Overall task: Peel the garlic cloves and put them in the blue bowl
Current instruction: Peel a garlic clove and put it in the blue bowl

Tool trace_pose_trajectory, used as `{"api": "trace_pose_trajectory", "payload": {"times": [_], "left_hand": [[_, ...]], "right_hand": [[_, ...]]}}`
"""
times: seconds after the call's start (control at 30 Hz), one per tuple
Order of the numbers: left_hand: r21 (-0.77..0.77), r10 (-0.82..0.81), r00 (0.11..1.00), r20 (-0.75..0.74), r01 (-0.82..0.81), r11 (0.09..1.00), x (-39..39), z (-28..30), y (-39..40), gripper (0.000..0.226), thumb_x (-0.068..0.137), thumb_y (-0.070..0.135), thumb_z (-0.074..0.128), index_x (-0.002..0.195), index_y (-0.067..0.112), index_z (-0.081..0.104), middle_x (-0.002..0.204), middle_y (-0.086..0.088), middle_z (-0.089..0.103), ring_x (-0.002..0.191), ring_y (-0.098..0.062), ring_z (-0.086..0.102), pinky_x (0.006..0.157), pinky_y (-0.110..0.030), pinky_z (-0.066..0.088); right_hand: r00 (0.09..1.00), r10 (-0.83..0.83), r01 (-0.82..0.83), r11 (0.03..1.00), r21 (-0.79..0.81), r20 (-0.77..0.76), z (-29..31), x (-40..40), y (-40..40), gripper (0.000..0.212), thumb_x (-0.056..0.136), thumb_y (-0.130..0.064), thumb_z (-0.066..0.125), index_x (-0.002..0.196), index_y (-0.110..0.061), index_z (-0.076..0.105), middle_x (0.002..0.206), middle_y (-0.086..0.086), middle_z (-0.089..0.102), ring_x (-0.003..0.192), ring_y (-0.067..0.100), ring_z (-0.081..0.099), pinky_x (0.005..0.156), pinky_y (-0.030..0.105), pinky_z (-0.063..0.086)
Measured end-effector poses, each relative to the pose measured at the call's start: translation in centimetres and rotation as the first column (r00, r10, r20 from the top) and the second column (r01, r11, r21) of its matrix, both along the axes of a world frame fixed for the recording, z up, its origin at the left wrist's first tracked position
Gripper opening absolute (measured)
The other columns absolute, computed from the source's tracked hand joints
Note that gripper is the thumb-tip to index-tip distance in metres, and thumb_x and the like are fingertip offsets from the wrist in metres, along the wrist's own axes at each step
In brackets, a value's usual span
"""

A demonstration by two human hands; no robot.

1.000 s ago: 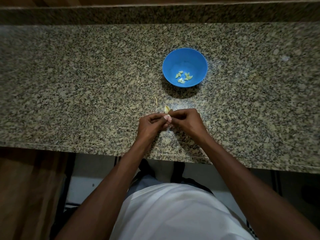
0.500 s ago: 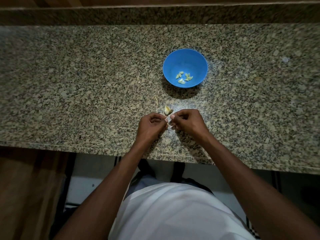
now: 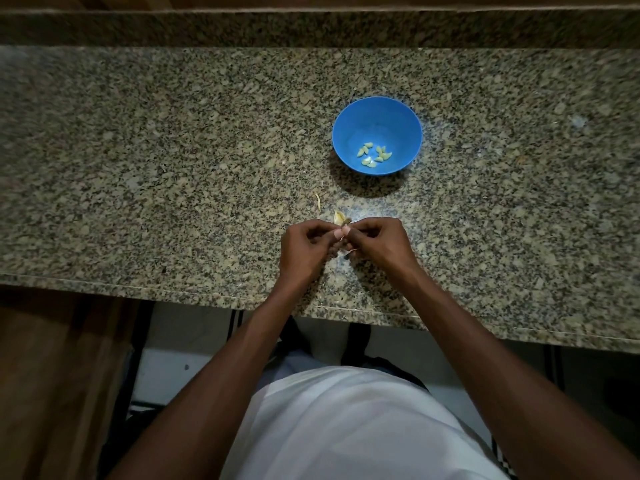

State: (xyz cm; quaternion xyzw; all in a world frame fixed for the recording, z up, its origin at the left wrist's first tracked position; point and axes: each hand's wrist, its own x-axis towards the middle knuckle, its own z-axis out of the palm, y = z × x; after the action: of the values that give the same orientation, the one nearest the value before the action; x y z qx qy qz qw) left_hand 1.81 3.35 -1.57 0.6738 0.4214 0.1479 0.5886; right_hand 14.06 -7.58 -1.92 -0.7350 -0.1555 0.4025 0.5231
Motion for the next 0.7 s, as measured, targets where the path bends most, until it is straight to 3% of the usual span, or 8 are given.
{"api": "trace_pose_trajectory", "payload": {"times": [0.13,0.23,0.37,0.53,0.63,0.7], "left_hand": [[-0.014,0.031,0.999,-0.011,-0.031,0.999,0.4,0.2,-0.4,0.027,0.089,0.026,0.083,0.099,0.002,0.078,0.083,-0.007,0.079,0.072,-0.014,0.078,0.064,-0.021,0.059],[0.013,-0.001,0.999,-0.044,0.001,1.0,0.4,0.1,-0.2,0.022,0.092,0.024,0.08,0.1,0.004,0.077,0.086,-0.004,0.079,0.072,-0.006,0.076,0.063,-0.018,0.057],[0.109,-0.146,0.979,-0.14,0.162,0.981,0.6,0.1,0.5,0.021,0.097,0.035,0.074,0.098,0.013,0.071,0.087,0.0,0.076,0.075,-0.008,0.075,0.065,-0.027,0.06],[0.104,-0.328,0.938,-0.114,0.34,0.935,0.3,0.7,1.1,0.02,0.111,0.034,0.049,0.102,0.019,0.058,0.085,-0.003,0.072,0.075,-0.013,0.067,0.068,-0.033,0.054],[0.134,-0.362,0.919,-0.156,0.383,0.914,0.1,0.9,0.9,0.022,0.113,0.035,0.041,0.104,0.019,0.052,0.086,-0.008,0.067,0.069,-0.013,0.057,0.064,-0.031,0.045],[0.184,-0.357,0.916,-0.183,0.388,0.903,0.3,0.9,0.5,0.024,0.114,0.036,0.036,0.103,0.019,0.047,0.082,-0.005,0.062,0.062,-0.007,0.049,0.059,-0.031,0.04]], "right_hand": [[0.998,-0.048,0.049,0.999,0.012,-0.029,0.1,-0.3,0.1,0.016,0.093,-0.024,0.081,0.094,-0.007,0.08,0.081,0.012,0.079,0.077,0.029,0.078,0.077,0.055,0.065],[0.999,-0.017,0.019,0.999,0.036,-0.041,-0.1,-0.4,-0.1,0.02,0.097,-0.023,0.077,0.1,-0.003,0.077,0.088,0.017,0.078,0.085,0.037,0.077,0.08,0.058,0.063],[1.0,-0.009,0.009,1.0,0.015,0.01,-0.5,-0.7,-0.1,0.018,0.099,-0.026,0.074,0.1,-0.009,0.076,0.09,0.013,0.078,0.085,0.034,0.076,0.075,0.056,0.064],[0.999,0.006,-0.007,0.999,0.036,0.041,0.0,-0.5,0.4,0.015,0.102,-0.025,0.068,0.101,-0.012,0.074,0.088,0.01,0.078,0.075,0.022,0.074,0.063,0.036,0.059],[0.999,0.017,-0.018,0.999,0.029,0.044,0.3,-0.3,0.4,0.015,0.103,-0.025,0.067,0.101,-0.012,0.074,0.086,0.006,0.078,0.069,0.011,0.071,0.058,0.024,0.053],[0.998,0.014,-0.015,1.0,0.019,0.059,0.4,-0.4,0.5,0.015,0.103,-0.025,0.067,0.101,-0.012,0.075,0.085,0.005,0.078,0.07,0.011,0.072,0.058,0.022,0.053]]}}
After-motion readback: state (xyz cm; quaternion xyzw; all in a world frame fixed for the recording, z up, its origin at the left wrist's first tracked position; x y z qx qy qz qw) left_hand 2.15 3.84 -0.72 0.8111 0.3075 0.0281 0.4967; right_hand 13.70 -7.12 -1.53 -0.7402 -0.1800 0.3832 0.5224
